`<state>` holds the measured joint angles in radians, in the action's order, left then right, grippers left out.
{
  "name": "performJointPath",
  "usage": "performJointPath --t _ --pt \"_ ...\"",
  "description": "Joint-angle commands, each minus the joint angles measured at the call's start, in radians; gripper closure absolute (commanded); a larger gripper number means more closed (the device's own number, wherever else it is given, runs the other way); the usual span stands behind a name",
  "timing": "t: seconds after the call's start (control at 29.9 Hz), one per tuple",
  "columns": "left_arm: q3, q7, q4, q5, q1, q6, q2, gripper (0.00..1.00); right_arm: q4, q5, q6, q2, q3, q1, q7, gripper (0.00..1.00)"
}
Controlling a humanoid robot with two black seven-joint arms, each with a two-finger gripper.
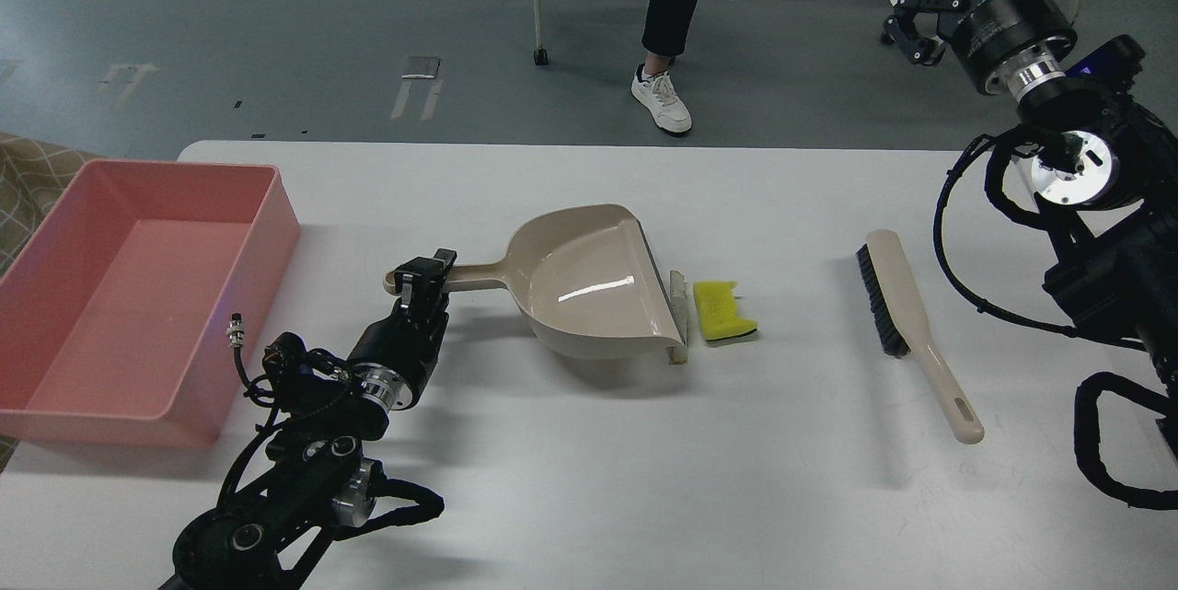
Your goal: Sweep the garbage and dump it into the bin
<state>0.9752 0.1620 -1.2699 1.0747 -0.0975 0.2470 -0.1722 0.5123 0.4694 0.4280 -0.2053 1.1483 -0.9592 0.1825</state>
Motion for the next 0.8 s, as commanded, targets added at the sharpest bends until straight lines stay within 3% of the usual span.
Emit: performJointPath --t 0.0,0.3,0.43,0.6,0.77 --pt "-0.003 0.005 -0.008 0.017 -0.021 0.000 -0.016 0.85 0.003 0.000 0.000 -0.017 0.002 0.007 0.000 0.00" --pt "-0.039 0.048 -0.006 0.056 -0.082 -0.005 -0.115 0.85 0.015 0.000 0.002 -0.046 0.001 0.010 0.000 0.00" --pt "-0.104 0.111 -0.006 0.178 -0.082 -0.005 -0.167 0.85 0.063 0.001 0.002 -0.086 -0.004 0.043 -0.005 0.00" --pt "-0.107 0.119 -0.006 0.231 -0.067 -0.003 -0.161 0.85 0.092 0.009 0.005 -0.141 -0.027 0.088 -0.009 0.00" --pt "-0.107 0.119 0.001 0.232 -0.065 -0.002 -0.153 0.85 0.170 0.015 0.003 -0.288 -0.169 0.093 -0.008 0.00"
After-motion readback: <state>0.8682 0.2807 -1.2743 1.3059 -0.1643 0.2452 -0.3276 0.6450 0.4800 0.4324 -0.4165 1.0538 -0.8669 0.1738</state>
